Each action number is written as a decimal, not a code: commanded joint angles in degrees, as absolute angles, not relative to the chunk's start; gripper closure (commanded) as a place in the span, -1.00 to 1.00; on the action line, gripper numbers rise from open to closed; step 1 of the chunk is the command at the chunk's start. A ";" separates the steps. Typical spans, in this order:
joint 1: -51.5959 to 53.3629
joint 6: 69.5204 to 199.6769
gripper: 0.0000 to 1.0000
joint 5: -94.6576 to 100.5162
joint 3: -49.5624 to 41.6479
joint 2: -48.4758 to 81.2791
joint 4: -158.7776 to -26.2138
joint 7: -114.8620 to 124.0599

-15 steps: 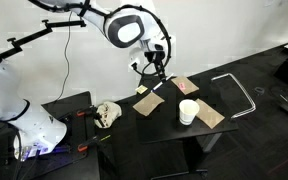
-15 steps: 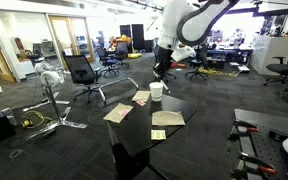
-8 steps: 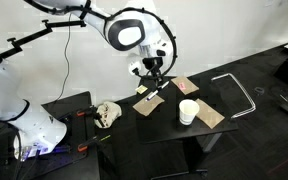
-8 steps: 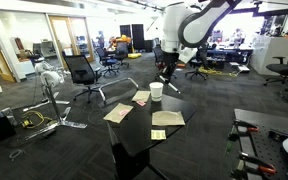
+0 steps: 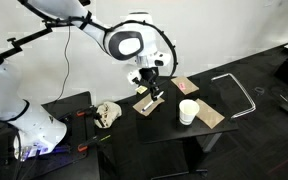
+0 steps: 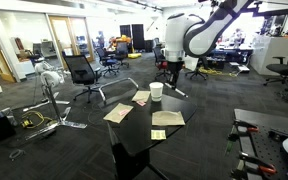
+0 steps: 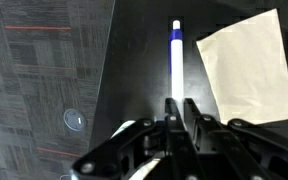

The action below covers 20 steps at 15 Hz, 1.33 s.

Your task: Remove the white pen from the white cup

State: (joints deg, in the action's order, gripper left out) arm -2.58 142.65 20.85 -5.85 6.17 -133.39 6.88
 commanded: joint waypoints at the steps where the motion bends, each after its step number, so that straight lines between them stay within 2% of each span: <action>1: -3.34 143.61 0.94 22.95 -6.17 7.60 -134.07 1.92; 20: -3.05 148.77 0.94 25.81 -7.89 20.94 -128.97 -3.65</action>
